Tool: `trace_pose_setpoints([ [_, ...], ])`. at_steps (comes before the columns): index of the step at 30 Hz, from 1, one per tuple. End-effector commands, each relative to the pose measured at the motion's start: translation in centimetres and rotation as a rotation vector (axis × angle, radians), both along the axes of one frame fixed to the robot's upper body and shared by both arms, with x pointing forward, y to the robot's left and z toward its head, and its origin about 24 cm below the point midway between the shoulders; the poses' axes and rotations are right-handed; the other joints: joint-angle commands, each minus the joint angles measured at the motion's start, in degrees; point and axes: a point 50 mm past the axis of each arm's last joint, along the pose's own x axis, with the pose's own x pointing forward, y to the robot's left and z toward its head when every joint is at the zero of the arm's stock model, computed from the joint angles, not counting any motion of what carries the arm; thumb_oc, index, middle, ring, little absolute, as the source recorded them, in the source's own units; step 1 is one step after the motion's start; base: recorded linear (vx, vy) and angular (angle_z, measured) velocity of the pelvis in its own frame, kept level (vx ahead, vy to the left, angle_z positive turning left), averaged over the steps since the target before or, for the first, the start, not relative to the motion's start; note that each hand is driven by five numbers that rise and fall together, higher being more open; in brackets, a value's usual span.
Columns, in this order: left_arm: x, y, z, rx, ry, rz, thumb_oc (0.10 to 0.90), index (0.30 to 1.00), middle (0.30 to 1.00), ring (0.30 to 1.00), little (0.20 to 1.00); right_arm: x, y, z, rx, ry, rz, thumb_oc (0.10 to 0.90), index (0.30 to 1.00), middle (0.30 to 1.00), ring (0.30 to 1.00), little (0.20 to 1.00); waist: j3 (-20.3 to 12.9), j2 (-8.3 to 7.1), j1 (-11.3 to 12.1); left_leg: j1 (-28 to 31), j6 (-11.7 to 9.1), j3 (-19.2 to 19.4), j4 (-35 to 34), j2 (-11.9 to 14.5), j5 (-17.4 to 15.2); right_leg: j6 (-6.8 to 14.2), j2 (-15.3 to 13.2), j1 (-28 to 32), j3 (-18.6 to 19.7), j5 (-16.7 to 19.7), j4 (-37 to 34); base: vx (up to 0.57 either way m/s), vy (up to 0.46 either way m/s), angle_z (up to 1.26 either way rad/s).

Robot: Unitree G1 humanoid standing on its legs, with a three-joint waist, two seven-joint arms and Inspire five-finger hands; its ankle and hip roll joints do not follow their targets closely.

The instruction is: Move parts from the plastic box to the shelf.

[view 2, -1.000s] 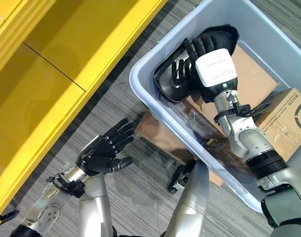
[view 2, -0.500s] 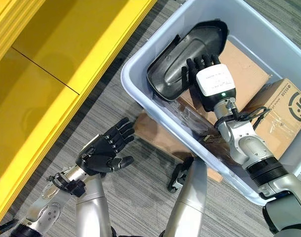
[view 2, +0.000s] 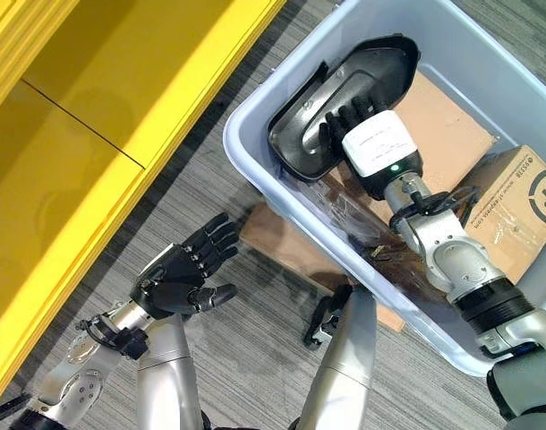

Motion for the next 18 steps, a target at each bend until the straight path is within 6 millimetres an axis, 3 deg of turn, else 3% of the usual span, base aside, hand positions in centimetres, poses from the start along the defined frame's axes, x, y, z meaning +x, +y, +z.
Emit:
trace_pose_setpoints([
  [1, -0.4, -1.0, 3.7, -0.056, -0.206, -0.118, 0.9, 1.0, 1.0, 1.0, 1.0, 1.3, -2.0, 2.9, -0.042, 0.061, -0.123, 0.4, 0.3, 0.3, 0.3, 0.3, -0.97, 1.36, 2.36, 2.58, 4.68, 6.63, 2.3, -0.21, -7.0, -1.82, 0.97, 1.9, -3.41, -8.37, 9.72, -0.04, -0.053, 0.02],
  [6, -0.4, -1.1, 4.1, -0.078, -0.211, -0.155, 0.9, 1.0, 1.0, 1.0, 1.0, 2.5, -2.5, 2.3, -0.179, 0.049, -0.11, 0.4, 0.3, 0.3, 0.3, 0.3, -0.97, 2.08, 3.86, 2.03, 4.56, 6.01, 2.28, -0.88, -6.27, -2.13, 0.32, 1.66, -3.61, -8.33, 10.17, -0.02, -0.028, 0.05],
  [11, -0.3, -1.5, 4.5, -0.05, -0.251, -0.182, 0.9, 1.0, 1.0, 1.0, 1.0, 3.9, -2.9, 2.8, -0.13, 0.076, -0.139, 0.4, 0.3, 0.3, 0.3, 0.3, -0.97, 3.33, 5.27, 1.38, 4.53, 5.5, 2.72, -1.41, -6.31, -2.41, -0.7, 1.41, -3.57, -8.19, 10.46, -0.01, -0.028, 0.07],
  [18, -0.2, -1.6, 4.8, -0.066, -0.244, -0.199, 0.9, 1.0, 1.0, 1.0, 1.0, 4.6, -4.8, 1.6, 0.007, 0.134, -0.248, 0.4, 0.3, 0.3, 0.3, 0.3, -0.97, 4.83, 5.98, 1.39, 4.17, 5.42, 2.59, -1.74, -6.22, -2.35, -1.14, 1.55, -3.24, -8.26, 10.19, 0.0, -0.006, 0.04],
])
